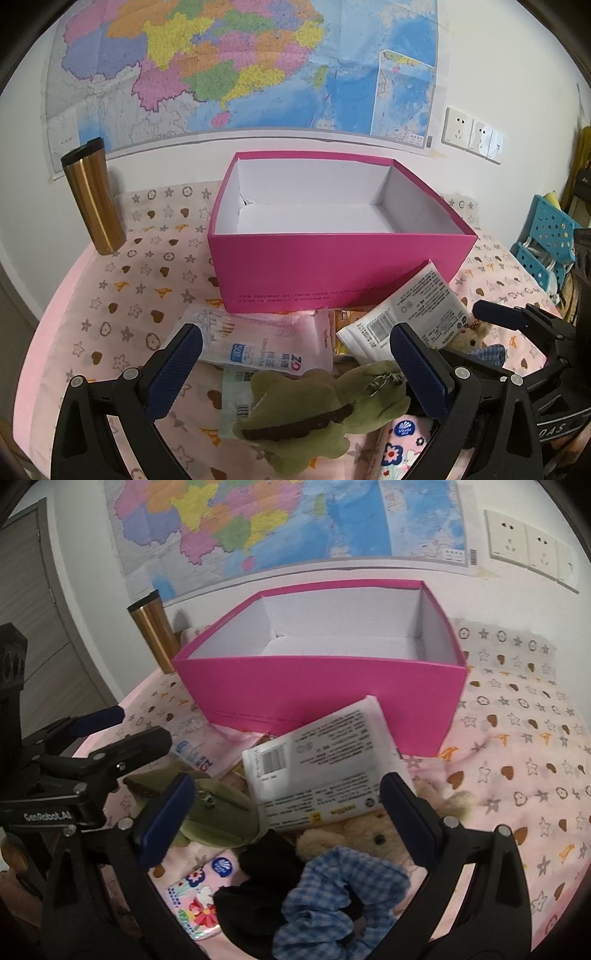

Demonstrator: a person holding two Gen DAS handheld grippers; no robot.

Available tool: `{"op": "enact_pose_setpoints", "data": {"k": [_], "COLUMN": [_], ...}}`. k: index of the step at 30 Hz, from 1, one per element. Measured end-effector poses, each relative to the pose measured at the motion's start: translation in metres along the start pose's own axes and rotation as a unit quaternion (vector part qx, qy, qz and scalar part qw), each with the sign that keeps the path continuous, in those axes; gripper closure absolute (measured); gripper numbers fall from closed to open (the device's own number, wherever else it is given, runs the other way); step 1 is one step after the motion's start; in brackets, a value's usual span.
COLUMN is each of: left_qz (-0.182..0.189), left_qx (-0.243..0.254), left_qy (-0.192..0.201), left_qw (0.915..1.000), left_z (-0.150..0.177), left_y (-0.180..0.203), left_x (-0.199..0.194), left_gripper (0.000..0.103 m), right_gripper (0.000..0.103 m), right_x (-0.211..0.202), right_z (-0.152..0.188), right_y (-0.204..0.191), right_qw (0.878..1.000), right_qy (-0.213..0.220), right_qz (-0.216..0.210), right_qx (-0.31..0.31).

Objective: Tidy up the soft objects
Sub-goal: 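Reach the left tool to the cotton swab bag and close on it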

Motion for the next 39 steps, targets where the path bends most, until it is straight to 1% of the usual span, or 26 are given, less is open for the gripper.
{"op": "enact_pose_setpoints", "data": {"k": [3, 5, 7, 11, 12, 13, 14, 15, 16, 19, 21, 24, 29, 30, 33, 35, 37, 38, 39], "left_qz": [0.011, 0.015, 0.017, 0.016, 0.016, 0.017, 0.017, 0.020, 0.022, 0.022, 0.027, 0.037, 0.061, 0.065, 0.084, 0.104, 0.116, 0.119, 0.120], "left_qx": [-0.002, -0.002, -0.008, -0.029, -0.033, -0.040, -0.047, -0.055, -0.058, -0.061, -0.059, -0.058, -0.051, -0.049, -0.040, -0.038, -0.036, -0.034, -0.034], "left_qy": [0.003, 0.005, 0.005, -0.011, -0.017, -0.027, -0.033, -0.041, -0.046, -0.057, -0.060, -0.070, -0.090, -0.093, -0.106, -0.117, -0.127, -0.132, -0.134], "left_qw": [0.9999, 0.9999, 0.9998, 0.9994, 0.9992, 0.9987, 0.9982, 0.9975, 0.9970, 0.9963, 0.9961, 0.9952, 0.9927, 0.9924, 0.9900, 0.9869, 0.9845, 0.9836, 0.9830], "left_z": [0.000, -0.001, -0.003, -0.002, -0.001, 0.000, 0.001, 0.004, 0.006, 0.011, 0.012, 0.011, 0.011, 0.011, 0.012, 0.013, 0.013, 0.014, 0.015], "left_y": [-0.010, -0.021, -0.035, -0.066, -0.071, -0.079, -0.086, -0.094, -0.098, -0.110, -0.114, -0.120, -0.124, -0.124, -0.122, -0.121, -0.120, -0.120, -0.120], "left_x": [-0.003, -0.005, -0.006, 0.003, 0.007, 0.012, 0.015, 0.020, 0.023, 0.031, 0.036, 0.046, 0.062, 0.064, 0.071, 0.076, 0.081, 0.084, 0.086], "left_gripper": [0.000, 0.000, 0.000, 0.000, 0.000, 0.000, 0.000, 0.000, 0.000, 0.001, 0.001, 0.001, 0.006, 0.006, 0.013, 0.013, 0.014, 0.015, 0.018], "right_gripper": [0.010, 0.017, 0.021, 0.027, 0.028, 0.032, 0.036, 0.037, 0.037, 0.037, 0.037, 0.037, 0.037, 0.037, 0.037, 0.037, 0.037, 0.036, 0.036], "right_x": [0.005, 0.012, 0.018, 0.038, 0.045, 0.052, 0.060, 0.065, 0.073, 0.086, 0.091, 0.097, 0.107, 0.110, 0.118, 0.122, 0.127, 0.129, 0.130], "right_z": [-0.001, -0.003, -0.005, -0.007, -0.008, -0.008, -0.008, -0.008, -0.008, -0.011, -0.014, -0.016, -0.016, -0.016, -0.017, -0.019, -0.019, -0.019, -0.019], "right_y": [-0.008, -0.015, -0.022, -0.037, -0.039, -0.043, -0.046, -0.048, -0.050, -0.051, -0.051, -0.052, -0.050, -0.051, -0.054, -0.057, -0.058, -0.059, -0.060], "right_qw": [1.000, 0.998, 0.997, 0.990, 0.988, 0.986, 0.985, 0.984, 0.982, 0.979, 0.978, 0.976, 0.970, 0.969, 0.968, 0.968, 0.969, 0.969, 0.970], "right_qy": [-0.011, -0.025, -0.037, -0.071, -0.082, -0.090, -0.100, -0.108, -0.119, -0.134, -0.143, -0.162, -0.186, -0.191, -0.203, -0.209, -0.211, -0.212, -0.212], "right_qz": [-0.021, -0.047, -0.068, -0.123, -0.132, -0.137, -0.138, -0.140, -0.144, -0.153, -0.151, -0.146, -0.156, -0.152, -0.143, -0.134, -0.122, -0.119, -0.116], "right_qx": [-0.008, -0.014, -0.022, -0.022, -0.021, -0.022, -0.023, -0.022, -0.017, -0.002, 0.005, 0.007, 0.029, 0.030, 0.035, 0.034, 0.038, 0.036, 0.034]}}
Point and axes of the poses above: each gripper's, at about its wrist camera, not at the fingertips, and x roughly the way its jaws point, y to its right, z to its underside, the point moved 3 cm from there along x, roughly the way its jaws point, and after that the axes turned 2 degrees about -x, right-handed, at the moved point
